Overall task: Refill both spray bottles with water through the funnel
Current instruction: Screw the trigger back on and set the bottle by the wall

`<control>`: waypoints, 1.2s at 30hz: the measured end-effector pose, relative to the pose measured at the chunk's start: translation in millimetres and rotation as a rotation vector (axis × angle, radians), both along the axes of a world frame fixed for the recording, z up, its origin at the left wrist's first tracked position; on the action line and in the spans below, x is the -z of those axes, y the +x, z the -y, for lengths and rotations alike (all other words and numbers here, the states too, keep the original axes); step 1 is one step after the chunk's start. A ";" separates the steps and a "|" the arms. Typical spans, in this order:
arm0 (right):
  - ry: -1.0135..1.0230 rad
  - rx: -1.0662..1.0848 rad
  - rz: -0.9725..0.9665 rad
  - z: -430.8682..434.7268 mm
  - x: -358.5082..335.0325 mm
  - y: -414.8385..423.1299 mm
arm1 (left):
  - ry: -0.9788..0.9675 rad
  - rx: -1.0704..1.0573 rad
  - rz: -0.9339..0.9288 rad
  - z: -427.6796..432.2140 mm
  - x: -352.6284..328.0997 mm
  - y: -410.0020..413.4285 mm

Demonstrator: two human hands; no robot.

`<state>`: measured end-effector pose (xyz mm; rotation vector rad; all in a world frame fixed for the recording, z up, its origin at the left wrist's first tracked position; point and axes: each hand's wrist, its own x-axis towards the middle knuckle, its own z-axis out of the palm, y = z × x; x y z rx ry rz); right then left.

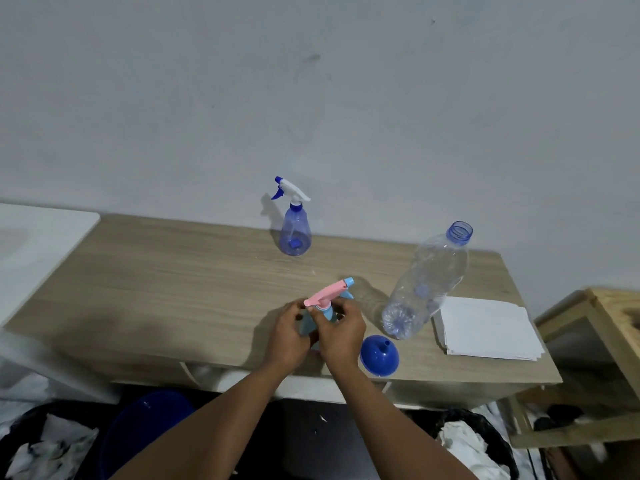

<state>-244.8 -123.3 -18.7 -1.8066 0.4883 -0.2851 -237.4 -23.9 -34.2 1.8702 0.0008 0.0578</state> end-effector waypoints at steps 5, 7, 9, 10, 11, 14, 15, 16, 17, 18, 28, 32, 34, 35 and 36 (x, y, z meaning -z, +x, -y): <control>0.076 0.009 0.034 -1.4 -8.1 0.9 | 0.009 0.063 -0.094 -14.4 16.1 -13.9; 0.039 -0.034 0.034 -0.5 -9.8 7.7 | 0.297 0.062 -0.068 -30.3 31.2 -10.8; 0.007 -0.092 0.055 5.2 -7.7 10.1 | 0.636 0.080 -0.183 -44.9 44.6 -5.2; -0.010 -0.124 0.064 9.0 -5.8 10.8 | 0.764 0.119 -0.284 -48.6 48.9 -3.5; -0.012 -0.144 0.070 12.1 -4.5 12.4 | 0.851 0.182 -0.371 -51.4 54.4 -1.4; 0.012 -0.127 0.104 19.4 -12.2 15.8 | 0.922 0.333 -0.473 -53.4 61.5 -0.4; 0.011 -0.103 0.123 22.0 -17.8 17.4 | 0.923 0.349 -0.485 -53.6 62.6 0.0; 0.008 -0.089 0.135 25.3 -24.9 18.5 | 0.925 0.361 -0.501 -53.5 63.4 1.1; 0.008 -0.092 0.126 29.9 -29.3 19.8 | 0.929 0.371 -0.517 -53.6 64.3 1.9; 0.011 -0.120 0.090 34.0 -35.5 20.1 | 0.933 0.373 -0.522 -53.4 63.6 1.9; -0.032 -0.276 -0.401 77.0 -32.8 -6.4 | 0.926 0.413 -0.556 -53.5 57.1 2.1; -0.007 -0.232 -0.387 82.4 -26.5 -8.5 | 0.925 0.409 -0.562 -53.0 55.8 0.8; -0.021 -0.241 -0.384 85.0 -26.5 -8.7 | 0.918 0.410 -0.556 -53.2 55.5 -0.1; -0.032 -0.245 -0.390 84.3 -30.6 -9.5 | 0.914 0.409 -0.552 -53.5 54.7 -0.5; -0.046 -0.253 -0.397 83.3 -35.1 -11.5 | 0.914 0.409 -0.547 -53.9 54.1 -1.0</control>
